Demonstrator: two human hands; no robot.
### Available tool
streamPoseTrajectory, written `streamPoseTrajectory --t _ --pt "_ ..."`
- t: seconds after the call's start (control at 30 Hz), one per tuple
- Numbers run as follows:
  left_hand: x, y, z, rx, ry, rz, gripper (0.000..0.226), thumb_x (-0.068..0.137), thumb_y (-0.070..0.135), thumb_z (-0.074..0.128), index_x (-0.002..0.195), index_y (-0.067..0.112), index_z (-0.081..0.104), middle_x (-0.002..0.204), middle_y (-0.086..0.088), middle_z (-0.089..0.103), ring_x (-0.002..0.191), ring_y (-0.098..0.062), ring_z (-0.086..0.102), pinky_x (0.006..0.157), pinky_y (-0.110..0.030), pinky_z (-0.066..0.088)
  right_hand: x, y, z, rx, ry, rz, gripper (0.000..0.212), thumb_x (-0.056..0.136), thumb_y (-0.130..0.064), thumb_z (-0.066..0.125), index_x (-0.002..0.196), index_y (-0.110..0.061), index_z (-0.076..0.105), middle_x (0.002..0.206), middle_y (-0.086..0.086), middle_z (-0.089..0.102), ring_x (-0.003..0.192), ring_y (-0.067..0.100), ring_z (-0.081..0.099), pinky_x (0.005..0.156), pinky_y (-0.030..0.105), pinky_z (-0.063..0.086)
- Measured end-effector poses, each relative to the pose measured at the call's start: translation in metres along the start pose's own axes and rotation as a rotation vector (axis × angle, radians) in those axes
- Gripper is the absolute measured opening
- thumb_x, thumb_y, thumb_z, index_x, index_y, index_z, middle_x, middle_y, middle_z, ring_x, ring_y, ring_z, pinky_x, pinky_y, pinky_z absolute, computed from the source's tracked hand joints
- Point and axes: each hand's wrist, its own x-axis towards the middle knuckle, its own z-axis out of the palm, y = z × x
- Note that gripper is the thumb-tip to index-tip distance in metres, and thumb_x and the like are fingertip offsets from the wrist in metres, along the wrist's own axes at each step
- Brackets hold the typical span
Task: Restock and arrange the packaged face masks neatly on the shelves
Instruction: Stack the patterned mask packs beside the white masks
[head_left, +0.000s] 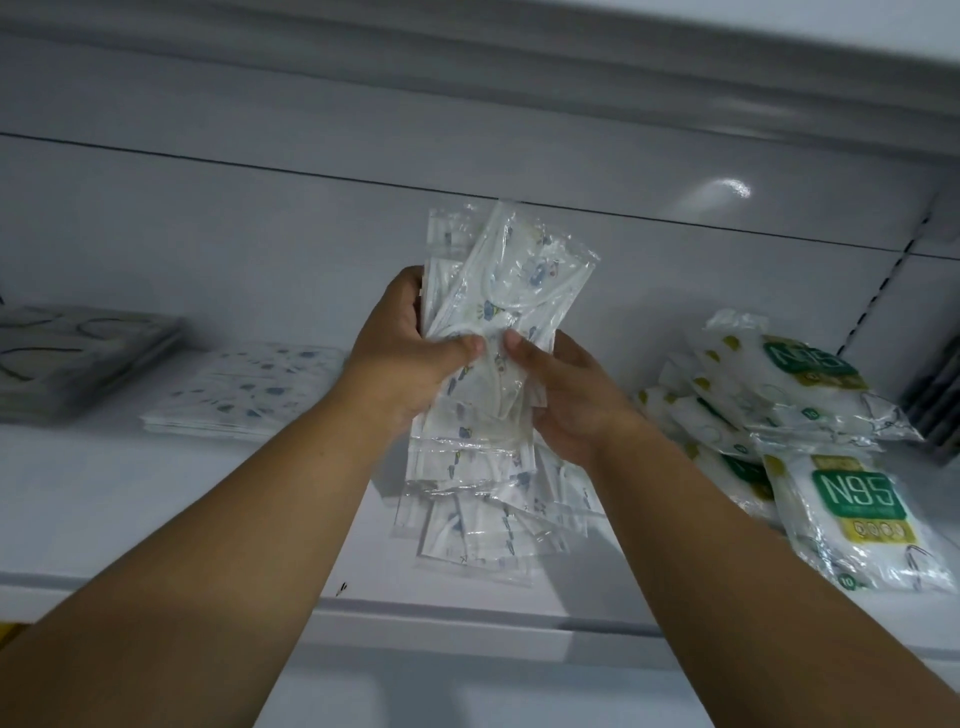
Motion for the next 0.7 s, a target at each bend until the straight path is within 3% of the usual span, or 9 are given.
streamPoseTrajectory --t 0.13,0.27,0.37,0.47,0.6,0.7 --pt "-0.001 -0.008 0.002 0.029 0.018 0.029 0.050 0.078 0.010 0.082 0.114 0.033 0.055 0.107 0.008 0.070 0.096 -0.010 0.071 0.081 -0.042 0.062 0.000 -0.003 0.006 -0.159 0.169 -0.199 0.025 0.092 -0.007 0.068 0.117 -0.004 0.066 0.107 0.015 0.074 0.099 0.034 0.072 0.089 0.057 0.056" --pt "-0.010 -0.022 0.007 0.038 0.057 0.002 0.057 0.079 0.028 0.084 0.122 0.034 0.046 0.110 0.015 0.066 0.097 0.000 0.068 0.078 -0.025 0.059 -0.009 0.003 0.003 -0.171 0.195 -0.237 0.027 0.091 -0.004 0.069 0.117 -0.009 0.064 0.107 0.010 0.075 0.100 0.028 0.073 0.086 0.048 0.059" --pt "-0.028 -0.048 0.007 0.072 0.039 -0.125 0.046 0.083 0.035 0.079 0.119 0.031 0.051 0.107 0.013 0.069 0.096 -0.006 0.070 0.082 -0.030 0.060 -0.021 0.023 -0.003 -0.139 0.196 -0.170 0.027 0.086 -0.001 0.073 0.109 -0.012 0.064 0.102 0.010 0.075 0.097 0.029 0.073 0.086 0.050 0.058" --pt "-0.041 -0.060 0.010 0.057 -0.024 -0.189 0.043 0.087 0.033 0.076 0.123 0.032 0.052 0.111 0.013 0.068 0.101 -0.007 0.069 0.088 -0.034 0.059 -0.025 0.035 -0.001 -0.207 0.149 -0.132 0.033 0.088 -0.004 0.072 0.119 -0.008 0.061 0.110 0.012 0.073 0.101 0.031 0.072 0.090 0.057 0.056" --pt "-0.041 -0.049 0.015 0.044 -0.001 -0.116 0.044 0.086 0.035 0.076 0.123 0.032 0.051 0.111 0.011 0.068 0.099 -0.005 0.069 0.082 -0.027 0.059 -0.022 0.033 0.008 -0.229 0.160 -0.190 0.033 0.089 -0.009 0.070 0.121 -0.015 0.063 0.110 0.011 0.074 0.101 0.030 0.072 0.088 0.055 0.057" --pt "-0.038 -0.047 0.012 -0.069 -0.041 -0.146 0.038 0.089 0.021 0.073 0.119 0.034 0.053 0.114 0.007 0.069 0.101 -0.009 0.070 0.083 -0.028 0.059 -0.020 0.031 0.011 -0.222 0.153 -0.193 0.034 0.088 -0.013 0.071 0.121 -0.017 0.064 0.110 0.009 0.074 0.101 0.030 0.072 0.087 0.056 0.057"
